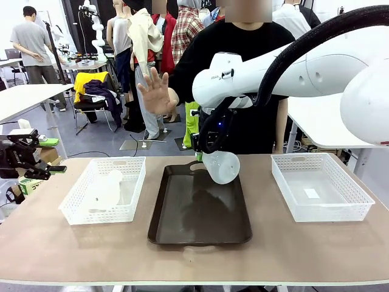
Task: Prepare the laboratory tools.
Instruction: Place the picked Big flask upright in the Handle tray as instructed by the person.
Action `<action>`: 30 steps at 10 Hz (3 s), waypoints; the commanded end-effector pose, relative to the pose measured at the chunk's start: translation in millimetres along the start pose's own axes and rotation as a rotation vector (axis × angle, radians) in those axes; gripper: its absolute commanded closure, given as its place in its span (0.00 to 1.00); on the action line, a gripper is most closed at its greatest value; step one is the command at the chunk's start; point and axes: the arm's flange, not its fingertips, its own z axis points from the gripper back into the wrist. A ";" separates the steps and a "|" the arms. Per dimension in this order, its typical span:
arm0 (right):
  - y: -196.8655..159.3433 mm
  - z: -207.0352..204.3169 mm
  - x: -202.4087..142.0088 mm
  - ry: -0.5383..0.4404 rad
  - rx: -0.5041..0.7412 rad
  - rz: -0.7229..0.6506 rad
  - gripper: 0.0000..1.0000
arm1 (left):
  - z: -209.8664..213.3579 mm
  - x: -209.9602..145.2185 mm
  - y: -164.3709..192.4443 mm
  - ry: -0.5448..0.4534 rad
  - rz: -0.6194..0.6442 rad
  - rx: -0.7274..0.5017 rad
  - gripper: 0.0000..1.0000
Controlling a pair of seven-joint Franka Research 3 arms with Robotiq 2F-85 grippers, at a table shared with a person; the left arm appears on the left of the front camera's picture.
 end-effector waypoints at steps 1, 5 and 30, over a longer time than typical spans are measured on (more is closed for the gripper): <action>-1.8 0.4 -0.5 -0.001 -0.001 -0.002 1.00 | 1.4 0.5 -2.4 -0.006 0.007 -0.001 0.00; -1.8 0.4 -0.5 -0.001 -0.001 -0.002 1.00 | 1.4 0.5 -2.4 -0.006 0.007 -0.001 0.00; -1.8 0.4 -0.5 -0.001 -0.001 -0.002 1.00 | 1.4 0.5 -2.4 -0.006 0.007 -0.001 0.00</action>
